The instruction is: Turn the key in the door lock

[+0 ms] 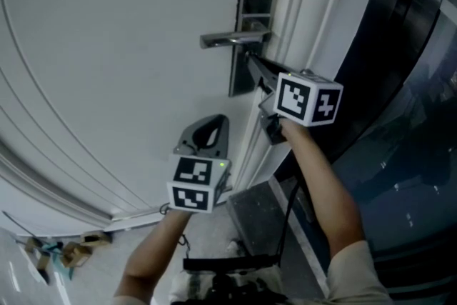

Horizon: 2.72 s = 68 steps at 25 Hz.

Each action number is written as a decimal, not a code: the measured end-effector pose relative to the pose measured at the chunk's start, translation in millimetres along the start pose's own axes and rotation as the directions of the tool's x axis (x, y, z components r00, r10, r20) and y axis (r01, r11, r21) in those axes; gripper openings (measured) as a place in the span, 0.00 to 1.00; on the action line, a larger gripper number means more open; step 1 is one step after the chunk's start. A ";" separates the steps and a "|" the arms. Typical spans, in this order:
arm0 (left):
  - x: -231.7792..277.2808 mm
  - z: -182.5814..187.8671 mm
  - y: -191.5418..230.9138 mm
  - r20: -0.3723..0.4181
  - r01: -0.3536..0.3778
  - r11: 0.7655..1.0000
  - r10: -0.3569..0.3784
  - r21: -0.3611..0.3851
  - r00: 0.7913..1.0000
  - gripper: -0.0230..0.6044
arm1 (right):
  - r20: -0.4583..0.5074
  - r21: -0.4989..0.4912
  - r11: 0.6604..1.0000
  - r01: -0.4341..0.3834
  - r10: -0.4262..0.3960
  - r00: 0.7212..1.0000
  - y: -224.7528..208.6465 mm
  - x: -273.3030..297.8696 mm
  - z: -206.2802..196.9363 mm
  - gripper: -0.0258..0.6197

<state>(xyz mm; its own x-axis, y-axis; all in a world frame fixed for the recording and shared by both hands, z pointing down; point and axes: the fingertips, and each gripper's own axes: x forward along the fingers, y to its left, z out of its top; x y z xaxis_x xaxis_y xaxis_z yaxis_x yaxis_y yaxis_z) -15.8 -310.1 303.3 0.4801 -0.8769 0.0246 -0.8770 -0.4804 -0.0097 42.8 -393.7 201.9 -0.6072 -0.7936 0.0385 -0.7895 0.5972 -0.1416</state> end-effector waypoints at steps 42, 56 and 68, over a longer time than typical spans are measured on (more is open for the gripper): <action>-1.9 4.8 -5.5 0.010 0.011 1.000 -0.011 0.010 1.000 0.07 | -0.015 -0.558 0.828 0.053 -0.074 0.997 21.5 -18.6 2.3 0.29; -0.9 2.9 2.9 0.007 -0.003 1.000 0.003 0.002 1.000 0.07 | -0.012 -0.931 0.356 0.085 -0.263 0.965 12.3 5.9 -16.5 0.20; -1.2 0.1 4.9 0.001 0.000 1.000 0.000 -0.002 1.000 0.07 | -0.037 -0.534 0.842 0.079 -0.117 0.992 5.4 2.9 -5.2 0.08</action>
<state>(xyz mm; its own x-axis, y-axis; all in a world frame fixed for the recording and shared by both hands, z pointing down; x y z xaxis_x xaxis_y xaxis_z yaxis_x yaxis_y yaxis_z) -20.7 -311.4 303.1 0.4797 -0.8771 0.0240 -0.8773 -0.4800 -0.0078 36.3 -392.1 206.3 -0.5137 -0.8531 0.0911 -0.7604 0.5018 0.4123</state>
